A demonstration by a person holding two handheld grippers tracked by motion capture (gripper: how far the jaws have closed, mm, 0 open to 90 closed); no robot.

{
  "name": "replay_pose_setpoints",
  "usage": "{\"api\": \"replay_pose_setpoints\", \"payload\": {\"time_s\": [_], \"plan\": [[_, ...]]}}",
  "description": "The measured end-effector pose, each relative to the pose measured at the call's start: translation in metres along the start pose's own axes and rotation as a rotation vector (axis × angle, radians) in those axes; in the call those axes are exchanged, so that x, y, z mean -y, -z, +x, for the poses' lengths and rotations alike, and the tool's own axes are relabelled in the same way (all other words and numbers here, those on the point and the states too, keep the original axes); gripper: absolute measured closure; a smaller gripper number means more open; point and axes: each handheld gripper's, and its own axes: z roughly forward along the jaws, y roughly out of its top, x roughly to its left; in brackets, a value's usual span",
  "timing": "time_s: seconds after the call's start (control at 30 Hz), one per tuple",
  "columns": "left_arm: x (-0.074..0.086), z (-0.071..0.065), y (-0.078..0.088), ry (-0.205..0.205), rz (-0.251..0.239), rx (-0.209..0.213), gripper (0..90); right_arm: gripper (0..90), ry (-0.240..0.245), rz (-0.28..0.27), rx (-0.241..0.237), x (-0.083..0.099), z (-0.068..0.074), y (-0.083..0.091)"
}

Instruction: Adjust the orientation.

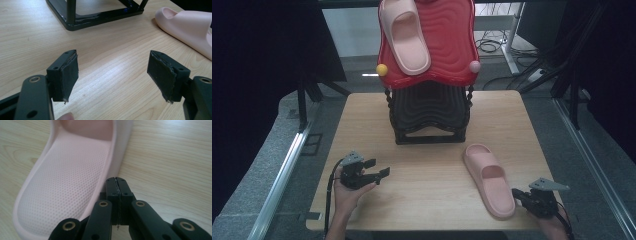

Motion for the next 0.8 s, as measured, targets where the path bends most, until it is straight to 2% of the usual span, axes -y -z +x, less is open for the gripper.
{"api": "replay_pose_setpoints", "payload": {"time_s": [0.27, 0.33, 0.57, 0.8], "plan": [[0.0, 0.002, 0.002, 0.007, -0.006, -0.001, 24.8, 90.0, 0.066, 0.003, -0.078, -0.004, 0.029, -0.01], [0.0, 0.001, 0.001, 0.005, -0.005, 0.0, 24.8, 90.0, 0.084, 0.003, -0.109, -0.007, 0.038, -0.013], [0.0, -0.001, 0.0, 0.0, -0.001, 0.004, 24.8, 90.0, 0.135, -0.002, -0.167, -0.021, 0.068, -0.032], [0.0, 0.0, 0.0, 0.001, 0.0, 0.003, 24.7, 90.0, 0.15, -0.02, -0.172, -0.03, 0.078, -0.041]]}}
